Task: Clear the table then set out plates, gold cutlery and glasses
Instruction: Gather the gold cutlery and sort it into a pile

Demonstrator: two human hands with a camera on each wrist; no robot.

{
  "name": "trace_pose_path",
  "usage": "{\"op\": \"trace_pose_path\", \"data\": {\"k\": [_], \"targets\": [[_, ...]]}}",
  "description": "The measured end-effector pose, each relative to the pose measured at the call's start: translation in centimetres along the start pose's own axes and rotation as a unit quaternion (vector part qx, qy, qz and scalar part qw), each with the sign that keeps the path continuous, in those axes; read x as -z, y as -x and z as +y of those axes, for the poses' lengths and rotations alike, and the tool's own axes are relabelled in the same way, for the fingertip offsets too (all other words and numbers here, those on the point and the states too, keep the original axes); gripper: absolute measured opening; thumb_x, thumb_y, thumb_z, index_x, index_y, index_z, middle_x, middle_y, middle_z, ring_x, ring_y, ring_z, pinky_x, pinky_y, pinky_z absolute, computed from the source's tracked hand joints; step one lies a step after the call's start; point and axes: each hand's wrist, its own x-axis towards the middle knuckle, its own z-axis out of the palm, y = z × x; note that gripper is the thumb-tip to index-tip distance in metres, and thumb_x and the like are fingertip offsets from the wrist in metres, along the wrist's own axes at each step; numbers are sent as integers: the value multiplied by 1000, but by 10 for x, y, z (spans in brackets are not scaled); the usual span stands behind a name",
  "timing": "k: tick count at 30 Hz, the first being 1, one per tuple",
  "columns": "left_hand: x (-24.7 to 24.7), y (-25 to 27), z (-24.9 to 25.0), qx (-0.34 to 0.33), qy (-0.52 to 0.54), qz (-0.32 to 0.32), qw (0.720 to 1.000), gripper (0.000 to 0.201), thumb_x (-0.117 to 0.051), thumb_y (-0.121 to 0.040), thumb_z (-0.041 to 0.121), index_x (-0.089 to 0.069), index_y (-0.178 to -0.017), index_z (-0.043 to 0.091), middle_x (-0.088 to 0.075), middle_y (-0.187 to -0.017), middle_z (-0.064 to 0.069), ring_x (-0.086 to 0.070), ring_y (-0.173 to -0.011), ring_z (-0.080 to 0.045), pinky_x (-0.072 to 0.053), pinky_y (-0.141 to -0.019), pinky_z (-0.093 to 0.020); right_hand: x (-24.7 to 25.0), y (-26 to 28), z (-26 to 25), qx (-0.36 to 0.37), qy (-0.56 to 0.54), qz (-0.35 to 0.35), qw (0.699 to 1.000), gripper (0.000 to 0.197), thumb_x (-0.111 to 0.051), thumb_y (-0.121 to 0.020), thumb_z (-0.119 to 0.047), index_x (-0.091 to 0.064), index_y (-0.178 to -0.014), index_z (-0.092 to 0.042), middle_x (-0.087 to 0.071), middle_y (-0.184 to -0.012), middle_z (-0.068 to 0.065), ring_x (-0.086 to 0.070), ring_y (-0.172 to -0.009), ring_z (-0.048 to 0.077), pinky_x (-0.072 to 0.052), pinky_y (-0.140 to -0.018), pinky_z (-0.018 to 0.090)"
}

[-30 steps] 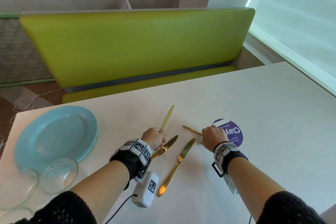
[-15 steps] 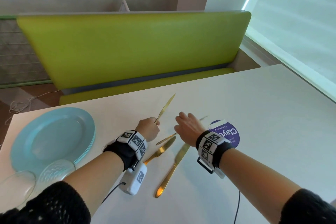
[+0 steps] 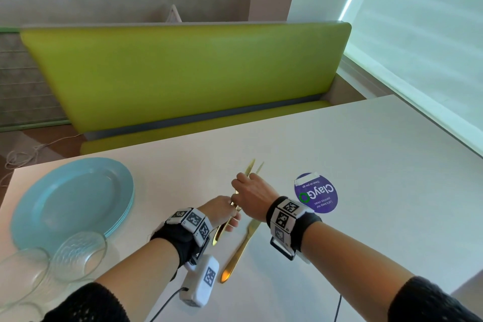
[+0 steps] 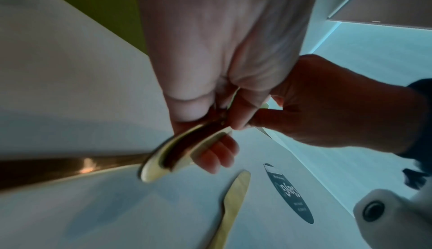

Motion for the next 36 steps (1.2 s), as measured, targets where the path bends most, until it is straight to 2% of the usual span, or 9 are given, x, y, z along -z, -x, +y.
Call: {"op": "trace_pose_path", "data": {"k": [8,10,12,15,19,25,28,31,36], "targets": [[-5,1,-8,0,27,30,999,27,-27,-91,-3,-47,-80,12,-42,-70,-3,-38,-59,-13,-38,-56,-23,-16,16,-10,-100,-132,69,984,27,-88,-39,-21,-68,-56,-29,-57,-56,-10,-57,-54,11,-40,-43,15],[-1,1,-10,-6,33,65,997,27,-24,-92,-4,-47,-85,10,-43,-69,-4,-38,-57,-14,-36,-54,-23,-15,27,-14,-182,-180,82,963,20,-83,-60,-25,-72,-77,-23,-65,-72,-4,-63,-71,16,-48,-56,20],[3,3,-11,-15,46,86,995,26,-27,-93,-2,-47,-83,10,-42,-65,-4,-37,-55,-14,-34,-52,-24,-20,37,-21,-278,-258,-30,925,30,-59,-89,-32,-64,-111,-13,-66,-105,5,-60,-102,24,-48,-80,29],[8,5,-14,-34,46,99,993,23,-34,-99,13,-49,-81,10,-41,-62,-3,-37,-53,-15,-33,-51,-25,-34,45,-36,-391,-359,-171,830,69,-52,-89,-50,-39,-136,-2,-62,-118,10,-60,-108,27,-46,-78,32],[7,4,-19,-49,18,107,993,30,-34,-101,22,-50,-78,12,-45,-65,-2,-40,-54,-14,-36,-50,-24,-37,43,-50,-425,-416,-218,774,54,-59,-83,-55,-60,-115,-11,-62,-106,4,-62,-104,23,-45,-75,28],[-2,4,-20,-45,50,101,993,25,-31,-101,13,-49,-84,9,-55,-71,-7,-48,-56,-16,-37,-51,-23,-35,37,-50,-493,-492,-228,680,25,-72,-79,-30,-53,-80,-14,-62,-96,2,-65,-95,19,-56,-85,29],[-2,2,-21,-40,59,100,992,25,-32,-101,12,-50,-83,11,-56,-72,-7,-50,-58,-16,-41,-53,-23,-37,39,-44,-525,-507,-218,648,18,-70,-75,-22,-54,-71,-14,-71,-100,3,-69,-92,20,-59,-81,32],[-2,-1,-22,-30,66,107,992,24,-32,-100,10,-51,-85,9,-57,-71,-7,-50,-57,-17,-42,-52,-25,-38,43,-41,-557,-511,-185,628,8,-64,-72,-20,-61,-72,-13,-73,-91,5,-71,-82,23,-60,-75,33],[2,-3,-24,-18,60,110,992,24,-34,-98,7,-51,-82,11,-55,-72,-7,-49,-58,-17,-44,-53,-27,-32,51,-36,-571,-493,-163,636,24,-64,-75,-23,-46,-60,-17,-56,-71,0,-60,-76,22,-48,-63,24]]}}
